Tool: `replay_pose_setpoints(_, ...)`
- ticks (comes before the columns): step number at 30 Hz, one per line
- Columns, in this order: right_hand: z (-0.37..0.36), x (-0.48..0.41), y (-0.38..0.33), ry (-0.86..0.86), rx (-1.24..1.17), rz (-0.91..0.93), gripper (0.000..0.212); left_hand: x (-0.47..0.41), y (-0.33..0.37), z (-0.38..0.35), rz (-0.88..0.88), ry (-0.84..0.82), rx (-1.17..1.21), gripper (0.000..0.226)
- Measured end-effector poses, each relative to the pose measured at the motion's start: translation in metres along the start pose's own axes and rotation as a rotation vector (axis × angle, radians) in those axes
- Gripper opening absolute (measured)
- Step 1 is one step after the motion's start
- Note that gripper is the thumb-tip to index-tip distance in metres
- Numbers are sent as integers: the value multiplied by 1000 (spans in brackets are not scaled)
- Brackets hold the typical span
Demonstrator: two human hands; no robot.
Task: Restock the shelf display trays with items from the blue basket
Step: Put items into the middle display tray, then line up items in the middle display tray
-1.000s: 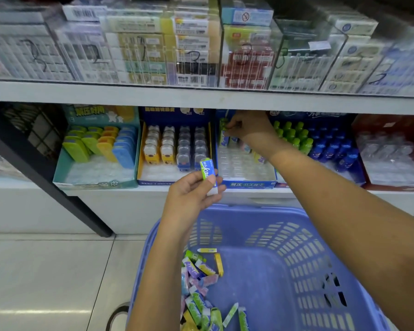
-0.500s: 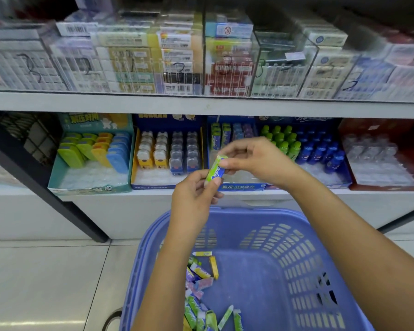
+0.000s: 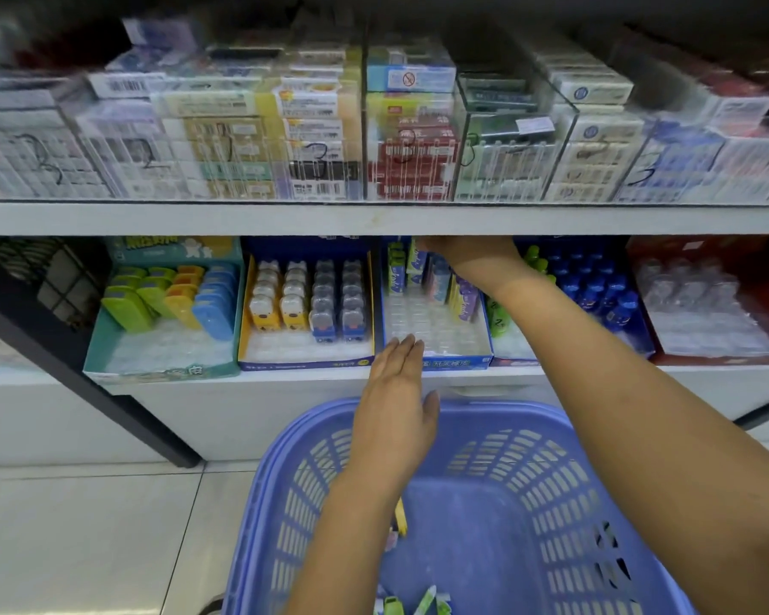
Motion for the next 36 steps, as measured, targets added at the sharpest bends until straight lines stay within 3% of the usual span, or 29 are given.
replay_pose_setpoints(14, -11, -12, 19, -81, 297, 65, 17, 1, 2, -1, -38, -9, 16, 64)
replay_pose_setpoints(18, -11, -8, 19, -50, 266, 64, 19, 0, 1, 0, -48, -27, 7, 65)
replay_pose_setpoints(27, -17, -14, -2, -184, 516, -82, 24, 1, -4, 3, -62, -78, 18, 61)
replay_pose_setpoints(32, -15, 18, -13, -150, 745, -5, 39, 18, -2, 14, -74, 60, 194, 37)
replay_pose_setpoints(34, -17, 55, -8, -88, 636, 65, 37, 22, -8, 10, -28, 60, 248, 22)
replay_pose_setpoints(36, -28, 97, 6, -76, 468, 89, 26, 23, -20, -7, 63, -66, 217, 16)
Point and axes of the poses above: each hand's wrist, its own x-axis away from the middle knuckle, its own z-axis out of the back of the hand, y = z × x, the point moved 4 cm from there along -x, towards the middle knuckle, and after that the axes turned 12 degrees about -y, right-handed, at the moved point
